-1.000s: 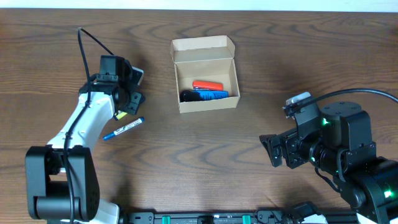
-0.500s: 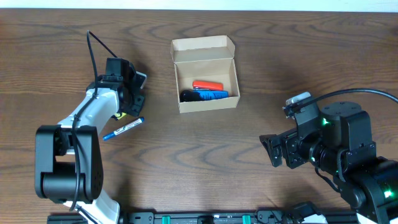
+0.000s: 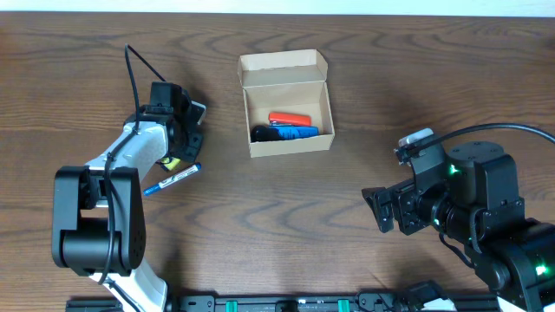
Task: Pack container
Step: 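Lower the left gripper onto the yellow highlighter and grasp it, then carry the yellow highlighter into the box and release it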
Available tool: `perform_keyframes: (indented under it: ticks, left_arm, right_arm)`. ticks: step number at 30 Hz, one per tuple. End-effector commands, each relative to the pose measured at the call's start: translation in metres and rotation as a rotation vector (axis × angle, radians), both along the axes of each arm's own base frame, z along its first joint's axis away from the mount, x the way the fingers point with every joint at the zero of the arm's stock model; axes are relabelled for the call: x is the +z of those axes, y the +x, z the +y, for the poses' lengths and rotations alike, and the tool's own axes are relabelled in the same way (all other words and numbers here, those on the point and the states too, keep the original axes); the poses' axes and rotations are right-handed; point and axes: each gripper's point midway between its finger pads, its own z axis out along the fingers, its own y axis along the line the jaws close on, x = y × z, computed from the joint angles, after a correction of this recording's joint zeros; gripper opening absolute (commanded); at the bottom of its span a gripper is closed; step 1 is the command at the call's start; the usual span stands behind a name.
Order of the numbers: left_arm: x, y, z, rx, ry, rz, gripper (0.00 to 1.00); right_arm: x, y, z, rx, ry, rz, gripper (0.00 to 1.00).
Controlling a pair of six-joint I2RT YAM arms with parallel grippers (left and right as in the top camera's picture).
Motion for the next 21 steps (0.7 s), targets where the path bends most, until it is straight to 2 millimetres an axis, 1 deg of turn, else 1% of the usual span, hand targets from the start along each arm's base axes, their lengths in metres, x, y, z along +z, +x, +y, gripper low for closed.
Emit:
perform_keyframes:
  ticks: [1, 4, 6, 8, 11, 14, 17, 20, 21]
  left_arm:
    - [-0.011, -0.005, 0.003, 0.003, 0.003, 0.034, 0.28]
    - [-0.011, -0.005, 0.003, 0.006, 0.002, 0.034, 0.22]
    - [-0.011, -0.004, 0.003, 0.022, -0.003, 0.032, 0.21]
    - [-0.008, -0.001, 0.003, 0.046, -0.009, 0.025, 0.18]
    - [0.004, 0.009, 0.002, 0.083, -0.022, 0.008, 0.11]
    - [0.032, 0.027, 0.001, 0.137, -0.040, -0.041, 0.07]
    - [0.066, 0.044, -0.001, 0.191, -0.067, -0.090, 0.06]
    - [0.099, 0.054, -0.009, 0.216, -0.093, -0.124, 0.05]
    - [0.107, 0.055, -0.013, 0.217, -0.098, -0.129, 0.06]
  right_arm:
    - [-0.001, -0.001, -0.001, 0.007, -0.007, -0.002, 0.99]
    - [-0.001, -0.001, -0.001, 0.006, -0.007, -0.002, 0.99]
    - [-0.001, -0.001, -0.001, 0.007, -0.007, -0.002, 0.99]
    - [-0.001, -0.001, -0.001, 0.007, -0.007, -0.002, 0.99]
    - [-0.001, -0.001, -0.001, 0.007, -0.007, -0.002, 0.99]
    - [-0.001, -0.001, -0.001, 0.007, -0.007, -0.002, 0.99]
    - [-0.001, -0.001, -0.001, 0.006, -0.007, -0.002, 0.99]
    - [-0.001, -0.001, -0.001, 0.007, -0.007, -0.002, 0.99]
    - [-0.001, -0.001, -0.001, 0.007, -0.007, -0.001, 0.99]
